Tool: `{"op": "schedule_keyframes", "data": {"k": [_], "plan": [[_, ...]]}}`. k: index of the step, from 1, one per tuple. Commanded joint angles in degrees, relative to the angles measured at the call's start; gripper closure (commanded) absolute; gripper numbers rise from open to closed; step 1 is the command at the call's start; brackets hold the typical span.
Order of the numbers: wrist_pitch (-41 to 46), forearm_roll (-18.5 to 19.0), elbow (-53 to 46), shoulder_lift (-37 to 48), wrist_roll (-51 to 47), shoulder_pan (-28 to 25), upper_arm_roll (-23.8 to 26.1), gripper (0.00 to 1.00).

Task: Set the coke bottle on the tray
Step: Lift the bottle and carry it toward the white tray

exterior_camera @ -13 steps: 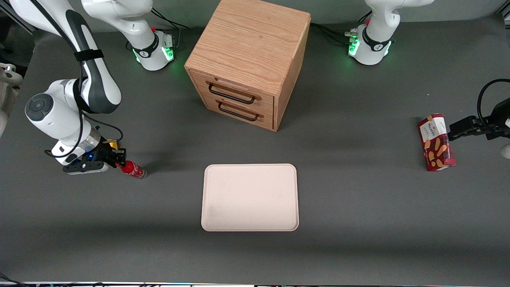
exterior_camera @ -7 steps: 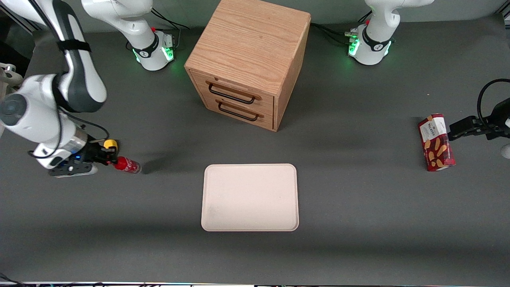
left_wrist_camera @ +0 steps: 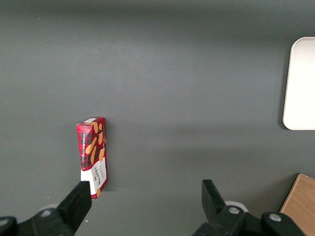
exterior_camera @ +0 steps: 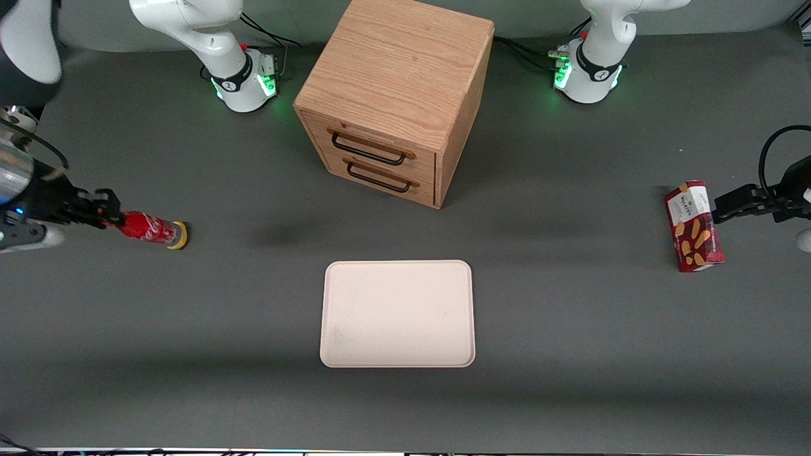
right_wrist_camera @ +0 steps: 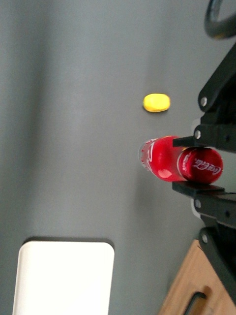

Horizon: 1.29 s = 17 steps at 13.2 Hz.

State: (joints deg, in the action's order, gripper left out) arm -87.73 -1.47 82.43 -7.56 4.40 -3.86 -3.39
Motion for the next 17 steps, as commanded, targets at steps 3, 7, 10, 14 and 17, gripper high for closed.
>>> {"op": "schedule_keyframes", "data": {"k": [3,7,10,14,17], "plan": [[8.71,-0.46,-11.05,-1.14,0.08,-0.62,0.22,1.00],[10.21,-0.37,-18.51,-6.66,-8.68,-7.54,0.23,1.00],[10.39,-0.37,-24.49,-12.81,-19.66,-14.57,0.05,1.00],[10.21,-0.37,-32.93,-20.38,-36.01,-23.01,0.23,1.00],[8.20,-0.37,-34.44,-22.50,-38.50,-24.79,0.32,1.00]]}}
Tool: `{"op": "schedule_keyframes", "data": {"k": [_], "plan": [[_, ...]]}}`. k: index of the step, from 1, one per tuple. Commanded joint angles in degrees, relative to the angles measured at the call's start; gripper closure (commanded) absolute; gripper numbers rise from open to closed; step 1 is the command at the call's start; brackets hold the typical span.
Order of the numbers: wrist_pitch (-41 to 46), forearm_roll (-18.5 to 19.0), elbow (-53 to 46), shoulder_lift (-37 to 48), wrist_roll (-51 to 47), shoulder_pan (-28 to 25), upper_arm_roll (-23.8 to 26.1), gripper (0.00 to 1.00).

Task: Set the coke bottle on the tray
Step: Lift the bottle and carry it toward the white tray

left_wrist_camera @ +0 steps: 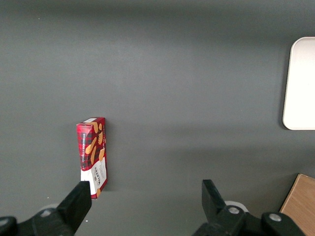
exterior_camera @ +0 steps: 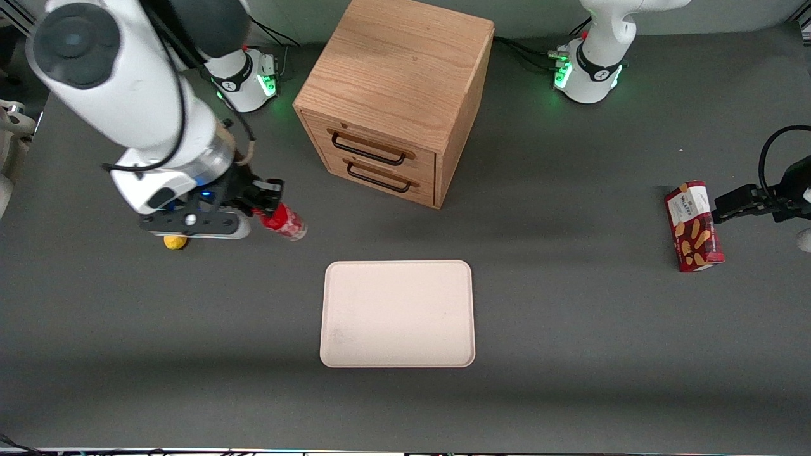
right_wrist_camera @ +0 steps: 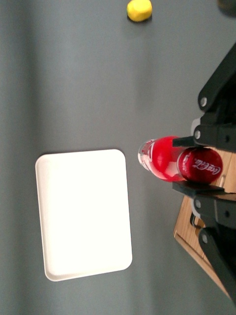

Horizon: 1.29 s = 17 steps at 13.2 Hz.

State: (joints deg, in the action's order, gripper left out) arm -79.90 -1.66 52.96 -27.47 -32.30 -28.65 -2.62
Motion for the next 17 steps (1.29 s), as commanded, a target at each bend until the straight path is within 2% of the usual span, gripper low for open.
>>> {"op": "schedule_keyframes", "data": {"k": [1,11,17], "plan": [[-0.51,-0.44,-4.97,-2.94,-1.81,0.00,-0.37,1.00],[-20.28,-0.18,-4.53,-16.02,0.30,0.88,-1.42,1.00],[-28.45,-0.27,-2.43,-21.74,0.04,0.96,-2.04,1.00]]}}
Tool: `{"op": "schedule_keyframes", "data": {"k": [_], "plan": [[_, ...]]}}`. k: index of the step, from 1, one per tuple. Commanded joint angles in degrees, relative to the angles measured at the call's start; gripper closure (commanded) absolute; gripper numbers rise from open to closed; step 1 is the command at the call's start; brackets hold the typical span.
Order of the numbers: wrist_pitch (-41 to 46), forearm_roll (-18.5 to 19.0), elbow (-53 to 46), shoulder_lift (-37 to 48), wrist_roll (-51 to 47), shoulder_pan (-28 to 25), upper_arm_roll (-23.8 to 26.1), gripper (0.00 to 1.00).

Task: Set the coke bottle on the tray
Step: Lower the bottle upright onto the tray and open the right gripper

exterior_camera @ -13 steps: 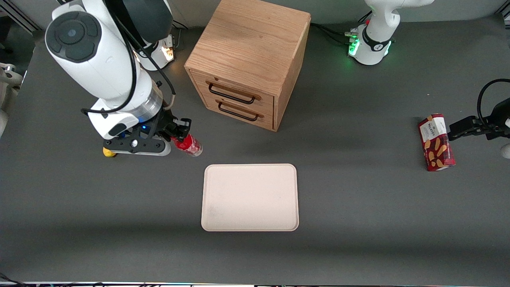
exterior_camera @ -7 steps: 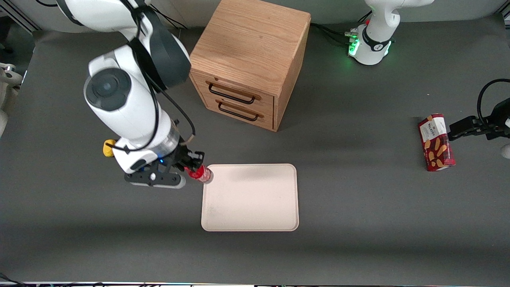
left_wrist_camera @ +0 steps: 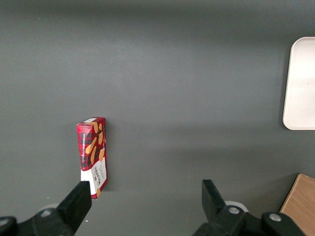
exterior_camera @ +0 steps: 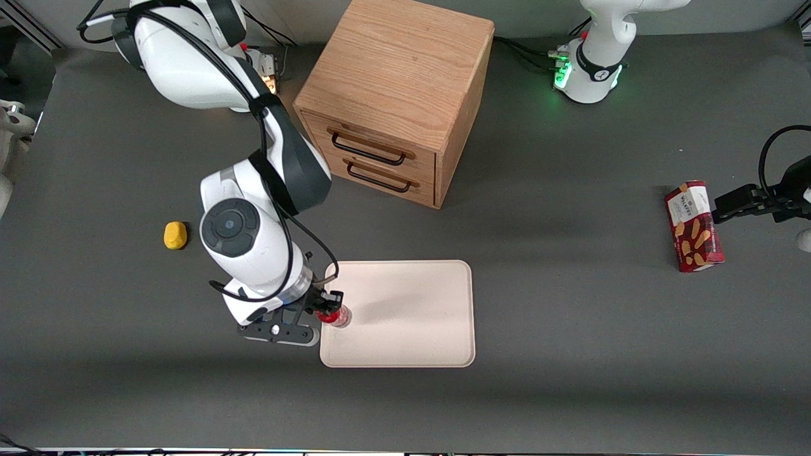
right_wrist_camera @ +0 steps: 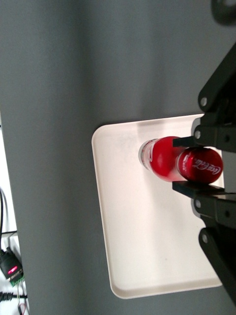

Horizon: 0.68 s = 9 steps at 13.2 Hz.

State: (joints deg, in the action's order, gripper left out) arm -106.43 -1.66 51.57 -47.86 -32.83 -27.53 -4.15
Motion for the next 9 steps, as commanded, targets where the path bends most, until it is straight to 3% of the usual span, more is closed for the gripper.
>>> {"op": "schedule_keyframes", "data": {"k": [1,9], "plan": [[-3.86,-0.36,0.44,-1.53,0.75,-0.07,-0.51,1.00],[-7.65,-0.63,4.41,-2.50,-0.30,-0.07,-0.51,1.00]]}}
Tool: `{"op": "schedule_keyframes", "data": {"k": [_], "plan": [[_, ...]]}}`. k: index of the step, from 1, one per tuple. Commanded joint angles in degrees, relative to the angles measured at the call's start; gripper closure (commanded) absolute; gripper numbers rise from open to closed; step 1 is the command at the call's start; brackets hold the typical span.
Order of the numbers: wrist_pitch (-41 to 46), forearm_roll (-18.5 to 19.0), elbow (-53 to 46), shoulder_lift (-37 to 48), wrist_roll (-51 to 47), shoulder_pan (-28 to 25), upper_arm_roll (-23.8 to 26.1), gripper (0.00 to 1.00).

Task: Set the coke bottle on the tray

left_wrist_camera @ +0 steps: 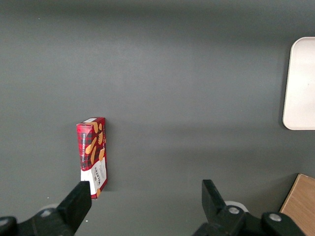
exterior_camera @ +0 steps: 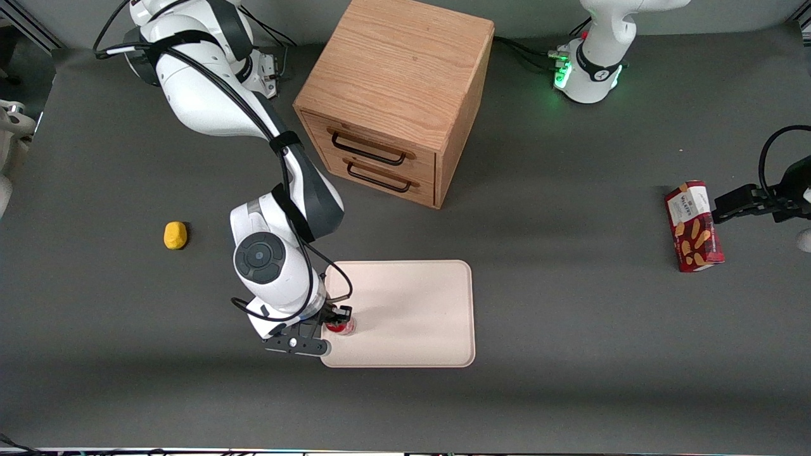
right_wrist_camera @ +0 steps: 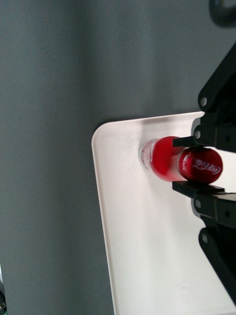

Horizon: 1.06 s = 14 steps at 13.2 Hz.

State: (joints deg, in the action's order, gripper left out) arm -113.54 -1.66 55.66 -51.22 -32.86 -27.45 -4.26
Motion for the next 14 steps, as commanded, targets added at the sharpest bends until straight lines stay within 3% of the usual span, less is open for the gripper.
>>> {"op": "schedule_keyframes", "data": {"k": [1,2,3,6,14], "plan": [[-0.55,-0.63,0.32,0.86,-0.36,-0.15,-0.40,1.00],[-0.55,-0.63,0.32,0.86,-0.62,-0.15,-0.40,0.44],[-0.46,-0.54,0.32,0.94,-0.89,-0.15,-0.40,0.00],[2.60,-0.36,0.23,2.78,-0.80,-0.15,-0.57,0.00],[35.71,0.25,-1.78,17.71,-0.62,-0.15,-1.54,0.00]]}}
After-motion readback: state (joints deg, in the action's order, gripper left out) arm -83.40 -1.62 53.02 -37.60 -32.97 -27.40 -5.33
